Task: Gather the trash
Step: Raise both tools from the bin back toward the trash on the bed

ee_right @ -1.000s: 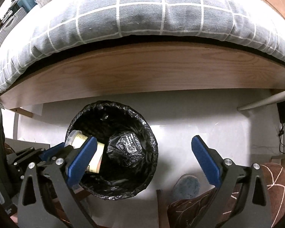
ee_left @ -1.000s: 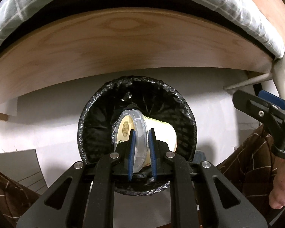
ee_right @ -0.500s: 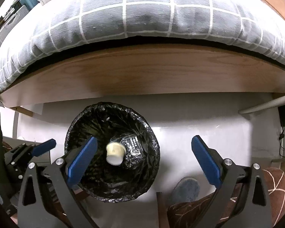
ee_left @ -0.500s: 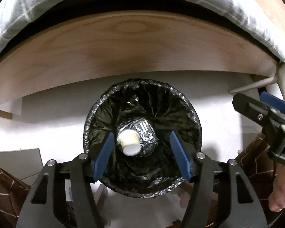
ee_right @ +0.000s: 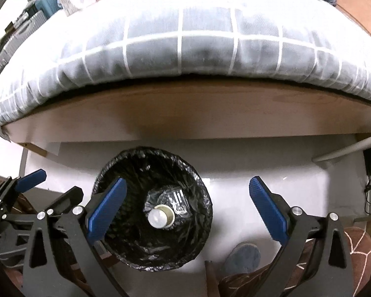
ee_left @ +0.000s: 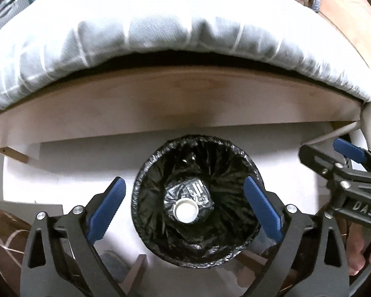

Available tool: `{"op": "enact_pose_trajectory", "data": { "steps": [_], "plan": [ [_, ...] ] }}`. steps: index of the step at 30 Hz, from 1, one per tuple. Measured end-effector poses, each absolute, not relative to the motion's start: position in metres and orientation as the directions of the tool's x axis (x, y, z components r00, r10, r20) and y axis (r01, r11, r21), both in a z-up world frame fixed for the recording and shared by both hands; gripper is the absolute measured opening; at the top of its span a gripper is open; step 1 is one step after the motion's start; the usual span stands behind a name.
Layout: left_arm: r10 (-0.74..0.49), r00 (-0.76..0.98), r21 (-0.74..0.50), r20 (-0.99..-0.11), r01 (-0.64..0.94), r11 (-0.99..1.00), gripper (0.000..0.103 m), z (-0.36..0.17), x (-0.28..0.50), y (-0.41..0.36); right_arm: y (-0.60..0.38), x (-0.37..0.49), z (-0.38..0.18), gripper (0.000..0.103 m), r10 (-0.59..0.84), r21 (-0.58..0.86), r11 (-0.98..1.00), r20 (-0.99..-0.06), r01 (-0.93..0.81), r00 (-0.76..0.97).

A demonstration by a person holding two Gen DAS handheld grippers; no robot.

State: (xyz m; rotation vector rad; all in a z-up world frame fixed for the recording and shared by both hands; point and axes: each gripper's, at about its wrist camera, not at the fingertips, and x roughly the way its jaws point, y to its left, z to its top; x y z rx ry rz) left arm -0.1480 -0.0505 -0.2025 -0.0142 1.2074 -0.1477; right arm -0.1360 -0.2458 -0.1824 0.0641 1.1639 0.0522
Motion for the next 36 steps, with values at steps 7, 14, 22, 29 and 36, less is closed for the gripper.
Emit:
{"op": "enact_pose_trajectory", "data": {
  "steps": [7,14,22,29,36],
  "plan": [
    [-0.118,0.405,-0.096,-0.907,0.074,0.993,0.097,-0.173,-0.154,-0.031,-0.249,-0.140,-0.150,0.096,0.074,0.088,0.996,-0.877,0.007,0.474],
    [-0.099,0.469,-0.085,-0.877,0.050,0.995,0.097,-0.137,-0.160,-0.020,-0.242,-0.140,-0.121,0.095,0.059,0.067,0.998,-0.842,-0.005,0.537],
    [-0.097,0.498,-0.083,-0.862,0.050,0.995,0.097,-0.109,-0.162,-0.019,-0.245,-0.143,-0.093,0.095,0.047,0.051,0.999,-0.820,-0.009,0.571],
    [-0.105,0.513,-0.091,-0.852,0.051,0.995,0.097,-0.089,-0.158,-0.015,-0.246,-0.144,-0.069,0.095,0.039,0.041,0.999,-0.801,-0.011,0.598],
    [-0.108,0.533,-0.089,-0.839,0.061,0.994,0.097,-0.060,-0.151,-0.014,-0.249,-0.140,-0.042,0.095,0.050,0.051,0.999,-0.775,-0.016,0.630]
  ]
}}
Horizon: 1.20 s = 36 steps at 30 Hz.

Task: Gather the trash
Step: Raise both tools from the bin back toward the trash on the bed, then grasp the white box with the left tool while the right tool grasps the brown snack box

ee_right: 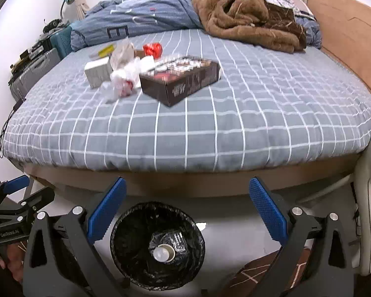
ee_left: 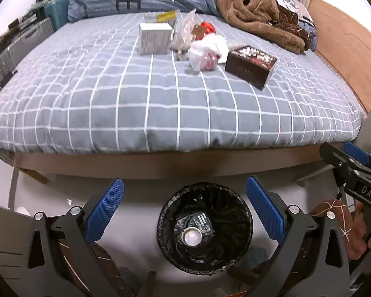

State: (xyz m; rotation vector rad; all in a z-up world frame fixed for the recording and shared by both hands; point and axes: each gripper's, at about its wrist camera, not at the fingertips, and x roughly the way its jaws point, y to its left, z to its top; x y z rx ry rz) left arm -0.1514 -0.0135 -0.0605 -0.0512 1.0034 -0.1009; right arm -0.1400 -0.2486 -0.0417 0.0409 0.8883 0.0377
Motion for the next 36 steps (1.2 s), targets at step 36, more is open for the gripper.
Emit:
{"op": "enact_pose_trajectory", "data": {
  "steps": [36],
  "plan": [
    [0.003,0.581,-0.029,-0.814,-0.045,0.999,0.097,-0.028,0.002,0.031,-0.254,0.013,-0.011,0.095,0.051,0.082,0.996,-0.788,0.022,0.614]
  ]
}}
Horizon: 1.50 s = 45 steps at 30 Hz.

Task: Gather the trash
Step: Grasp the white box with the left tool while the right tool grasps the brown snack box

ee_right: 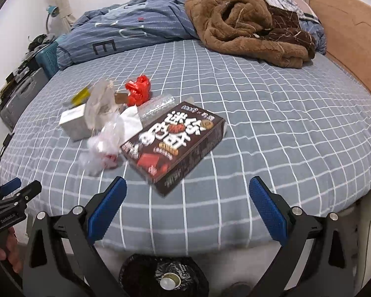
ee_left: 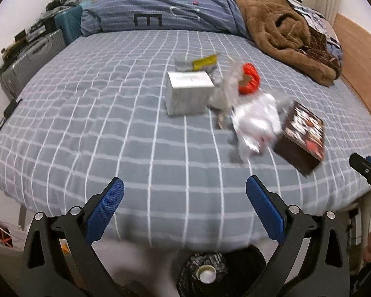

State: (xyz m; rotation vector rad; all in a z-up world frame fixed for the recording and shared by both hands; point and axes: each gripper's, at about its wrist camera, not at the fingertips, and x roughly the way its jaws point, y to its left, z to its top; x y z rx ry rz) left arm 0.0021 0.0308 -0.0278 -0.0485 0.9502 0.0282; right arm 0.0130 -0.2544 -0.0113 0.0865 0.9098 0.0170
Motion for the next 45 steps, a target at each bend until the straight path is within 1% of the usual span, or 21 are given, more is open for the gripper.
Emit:
{"op": "enact_pose_trajectory", "data": {
  "steps": [5,13,18,27,33,39,45],
  "plan": [
    [0.013,0.581,-0.032,-0.814,-0.067,0.997,0.097,-0.029,0.045,0.035,-0.251,0.051,-0.016,0.095,0.048,0.092,0.995,-0.805,0.045,0.591],
    [0.010,0.584,-0.053,-0.812,-0.091,0.994,0.097,-0.032,0.103,0.034,-0.254,0.106,-0.032,0.095,0.078,0.179,0.970,-0.870,0.165,0.488],
    [0.019,0.581,-0.053,-0.814,-0.107,0.993,0.097,-0.036,0.127,0.032,-0.263,0.137,-0.048,0.095,0.162,0.269,0.934,-0.905,0.235,0.393],
    [0.024,0.572,-0.051,-0.820,-0.114,0.992,0.097,-0.045,0.155,0.028,-0.274,0.161,-0.072,0.096,0.194,0.289,0.882,-0.943,0.373,0.271],
    [0.028,0.566,-0.048,-0.824,-0.120,0.992,0.097,-0.050,0.164,0.026,-0.271,0.169,-0.077,0.096,0.161,0.245,0.881,-0.960,0.406,0.230],
    [0.040,0.567,-0.031,-0.823,-0.115,0.993,0.097,-0.055,0.173,0.022,-0.249,0.179,-0.085,0.096,0.088,0.158,0.907,-0.977,0.391,0.192],
    [0.036,0.572,-0.062,-0.820,-0.151,0.987,0.097,-0.061,0.179,0.028,-0.243,0.184,-0.086,0.096,0.046,0.113,0.912,-0.983,0.394,0.175]
  ]
}}
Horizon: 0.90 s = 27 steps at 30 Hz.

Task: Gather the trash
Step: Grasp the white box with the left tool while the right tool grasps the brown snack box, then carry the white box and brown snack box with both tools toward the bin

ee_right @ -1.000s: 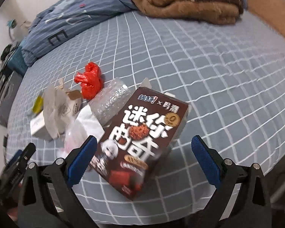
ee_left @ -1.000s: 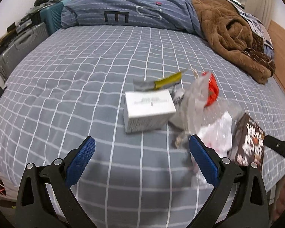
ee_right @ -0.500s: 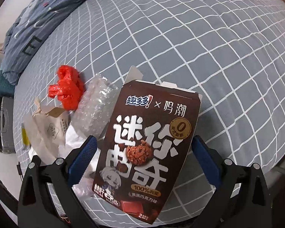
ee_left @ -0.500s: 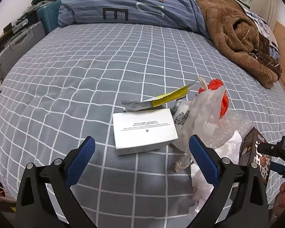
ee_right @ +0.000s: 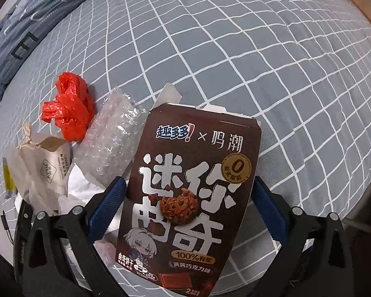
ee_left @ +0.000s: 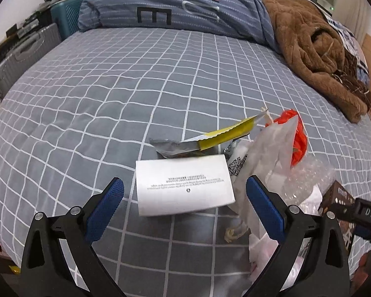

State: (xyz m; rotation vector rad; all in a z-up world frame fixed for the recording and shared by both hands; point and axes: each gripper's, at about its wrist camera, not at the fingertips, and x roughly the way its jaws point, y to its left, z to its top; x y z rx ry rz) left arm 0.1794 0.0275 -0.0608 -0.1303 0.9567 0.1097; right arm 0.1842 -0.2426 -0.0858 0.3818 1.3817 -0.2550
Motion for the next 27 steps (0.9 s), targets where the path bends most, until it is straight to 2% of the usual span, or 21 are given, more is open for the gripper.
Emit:
{"op": "enact_pose_trajectory", "data": {
  "steps": [4,10,19,27],
  "plan": [
    [0.067,0.572,-0.025,-0.818,-0.152,0.988,0.095,-0.063,0.182,0.026,-0.240,0.189,-0.086,0.097,0.034,0.098,0.914,-0.986,0.395,0.165],
    [0.019,0.549,-0.071,-0.836,-0.143,0.987,0.075,-0.073,0.182,0.034,-0.240,0.187,-0.091,0.097,0.046,0.118,0.915,-0.980,0.386,0.192],
    [0.025,0.557,-0.072,-0.830,-0.152,0.986,0.074,-0.064,0.158,0.034,-0.246,0.175,-0.086,0.094,0.090,0.164,0.919,-0.973,0.360,0.212],
    [0.013,0.560,-0.074,-0.828,-0.132,0.988,0.073,-0.053,0.121,0.030,-0.242,0.160,-0.072,0.094,0.068,0.149,0.937,-0.965,0.315,0.254]
  ]
}}
